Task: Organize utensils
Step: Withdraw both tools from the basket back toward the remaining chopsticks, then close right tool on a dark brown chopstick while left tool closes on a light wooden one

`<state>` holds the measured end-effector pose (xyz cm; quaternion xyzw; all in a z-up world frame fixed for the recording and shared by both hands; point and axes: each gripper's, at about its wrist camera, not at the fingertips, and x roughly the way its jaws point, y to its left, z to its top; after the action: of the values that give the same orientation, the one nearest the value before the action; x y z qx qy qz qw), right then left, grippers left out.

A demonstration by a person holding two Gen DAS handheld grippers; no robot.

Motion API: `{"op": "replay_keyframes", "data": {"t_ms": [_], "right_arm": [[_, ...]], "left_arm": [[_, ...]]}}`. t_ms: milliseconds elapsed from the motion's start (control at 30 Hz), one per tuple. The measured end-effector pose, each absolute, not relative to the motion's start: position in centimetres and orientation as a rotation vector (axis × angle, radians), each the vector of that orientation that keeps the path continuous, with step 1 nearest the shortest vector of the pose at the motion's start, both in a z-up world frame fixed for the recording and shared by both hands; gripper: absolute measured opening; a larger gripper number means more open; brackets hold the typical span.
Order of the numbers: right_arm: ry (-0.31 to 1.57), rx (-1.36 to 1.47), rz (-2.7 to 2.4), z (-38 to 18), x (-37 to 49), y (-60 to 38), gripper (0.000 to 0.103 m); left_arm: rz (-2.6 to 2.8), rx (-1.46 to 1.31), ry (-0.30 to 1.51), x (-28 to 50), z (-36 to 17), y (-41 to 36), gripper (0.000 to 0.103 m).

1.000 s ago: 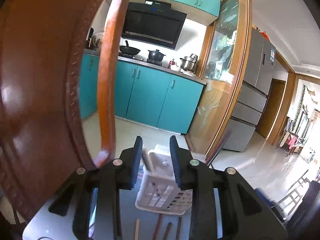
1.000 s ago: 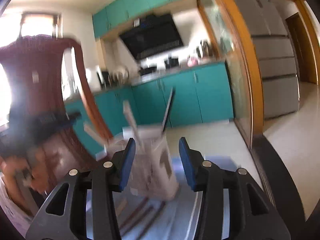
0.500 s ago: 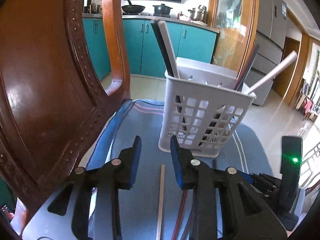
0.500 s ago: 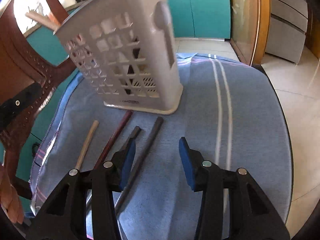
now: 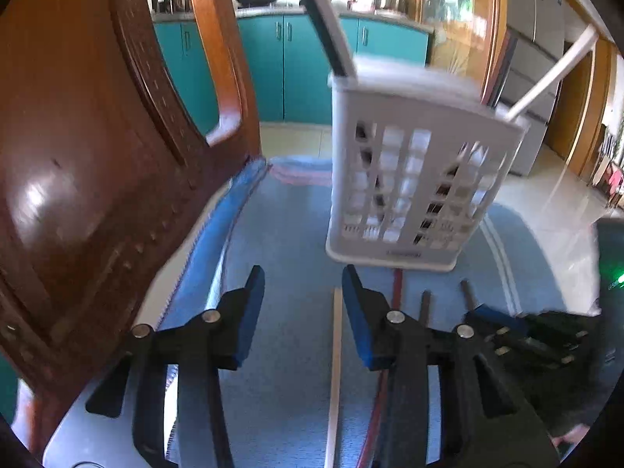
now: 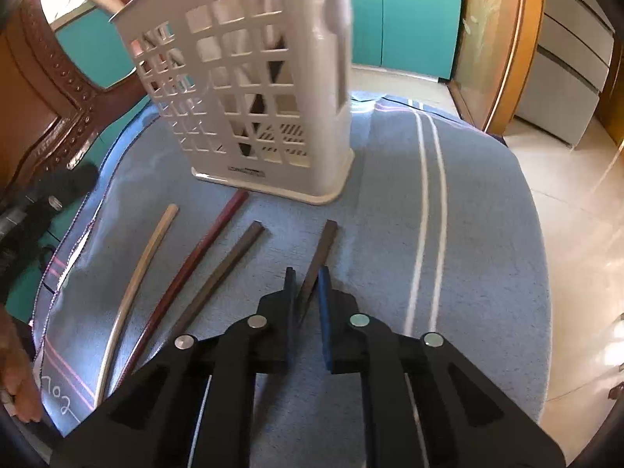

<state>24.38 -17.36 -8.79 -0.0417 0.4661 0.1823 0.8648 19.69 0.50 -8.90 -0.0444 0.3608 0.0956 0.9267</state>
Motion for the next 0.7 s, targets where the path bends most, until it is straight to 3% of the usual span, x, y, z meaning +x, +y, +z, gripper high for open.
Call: {"op": "replay_keyframes", "data": {"t_ms": [700], "right_arm": [[0.963, -0.076, 0.359, -9.3, 24.6, -18.0, 0.011]], "left_arm": [[0.169, -0.078, 0.947, 21.6, -13.7, 0.9, 0.052]]}}
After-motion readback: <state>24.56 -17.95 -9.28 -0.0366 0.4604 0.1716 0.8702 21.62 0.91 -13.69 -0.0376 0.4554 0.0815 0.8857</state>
